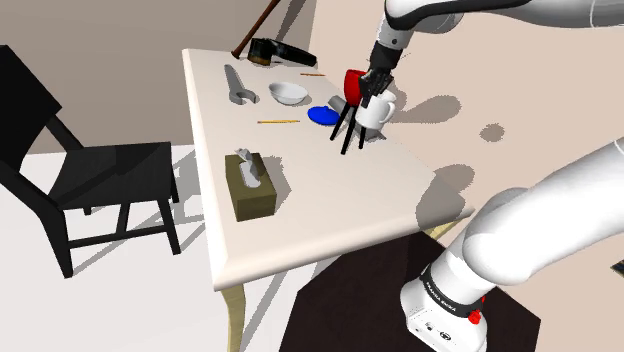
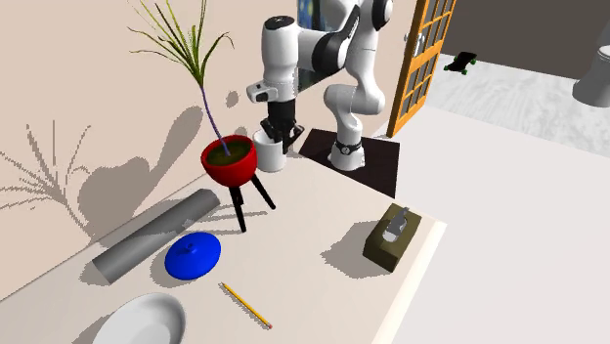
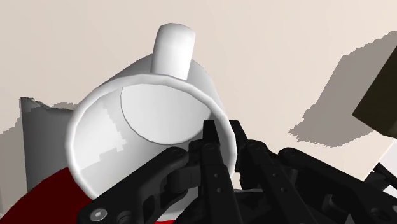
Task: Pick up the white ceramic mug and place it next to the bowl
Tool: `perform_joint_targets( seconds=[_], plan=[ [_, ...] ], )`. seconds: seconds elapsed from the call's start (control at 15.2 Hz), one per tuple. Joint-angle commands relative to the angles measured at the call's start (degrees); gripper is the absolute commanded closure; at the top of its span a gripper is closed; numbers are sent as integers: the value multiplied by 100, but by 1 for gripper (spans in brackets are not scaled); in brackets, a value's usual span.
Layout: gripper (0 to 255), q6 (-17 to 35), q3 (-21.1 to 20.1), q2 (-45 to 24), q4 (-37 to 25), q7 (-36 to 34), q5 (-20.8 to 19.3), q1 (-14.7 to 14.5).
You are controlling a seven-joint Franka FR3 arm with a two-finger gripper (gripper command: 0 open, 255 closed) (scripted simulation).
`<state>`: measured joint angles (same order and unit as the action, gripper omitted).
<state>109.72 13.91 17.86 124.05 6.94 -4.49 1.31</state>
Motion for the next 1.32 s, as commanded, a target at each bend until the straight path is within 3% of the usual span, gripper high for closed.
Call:
perform_joint_targets(
  seconds=[0.0,0.46,0.86,1.12,1.19,1.25],
  plan=[
    [255,-3,48,-498,-496,69,111,-43],
    [255,-243,137,-2177,-2364,292,562,-65],
    [255,-834,125,-3774,-4498,433,979,122],
    [255,-1606,49,-5160,-6639,434,1257,416],
    [255,-1938,13,-5657,-7471,407,1335,541],
    [255,-2497,-55,-6417,-8805,339,1430,747]
  ],
)
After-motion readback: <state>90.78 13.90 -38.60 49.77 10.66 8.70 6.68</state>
